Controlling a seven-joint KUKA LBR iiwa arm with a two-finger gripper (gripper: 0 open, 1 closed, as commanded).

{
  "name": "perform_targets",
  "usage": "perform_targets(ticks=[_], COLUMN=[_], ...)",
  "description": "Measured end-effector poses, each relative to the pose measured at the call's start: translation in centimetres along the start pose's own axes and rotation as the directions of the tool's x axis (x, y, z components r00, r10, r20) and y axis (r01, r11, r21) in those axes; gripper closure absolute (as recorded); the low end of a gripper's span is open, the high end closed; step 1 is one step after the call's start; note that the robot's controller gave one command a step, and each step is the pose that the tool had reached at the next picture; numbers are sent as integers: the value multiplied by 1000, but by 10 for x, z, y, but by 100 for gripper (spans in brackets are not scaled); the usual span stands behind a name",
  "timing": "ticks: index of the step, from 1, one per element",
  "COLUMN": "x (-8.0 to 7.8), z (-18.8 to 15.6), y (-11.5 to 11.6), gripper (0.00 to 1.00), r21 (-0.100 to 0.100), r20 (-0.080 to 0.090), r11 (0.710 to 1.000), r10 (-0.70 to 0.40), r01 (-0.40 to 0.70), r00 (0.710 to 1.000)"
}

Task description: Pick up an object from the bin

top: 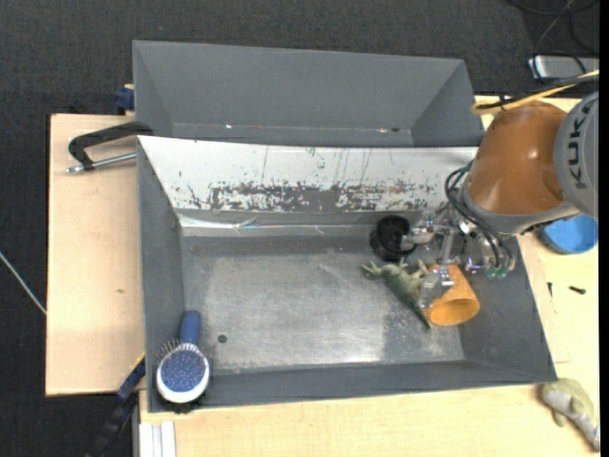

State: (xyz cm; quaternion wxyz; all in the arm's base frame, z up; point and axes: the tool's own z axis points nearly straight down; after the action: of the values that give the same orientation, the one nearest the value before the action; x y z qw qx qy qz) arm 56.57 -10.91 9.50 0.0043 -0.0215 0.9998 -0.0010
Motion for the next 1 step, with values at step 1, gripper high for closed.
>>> perform_targets(ticks=[1], x=[1], z=[3], y=[1], gripper=[100], r21=[-1], r20=[-2], r11=[1000], r10=[-1], r01=[1], r00=[1000])
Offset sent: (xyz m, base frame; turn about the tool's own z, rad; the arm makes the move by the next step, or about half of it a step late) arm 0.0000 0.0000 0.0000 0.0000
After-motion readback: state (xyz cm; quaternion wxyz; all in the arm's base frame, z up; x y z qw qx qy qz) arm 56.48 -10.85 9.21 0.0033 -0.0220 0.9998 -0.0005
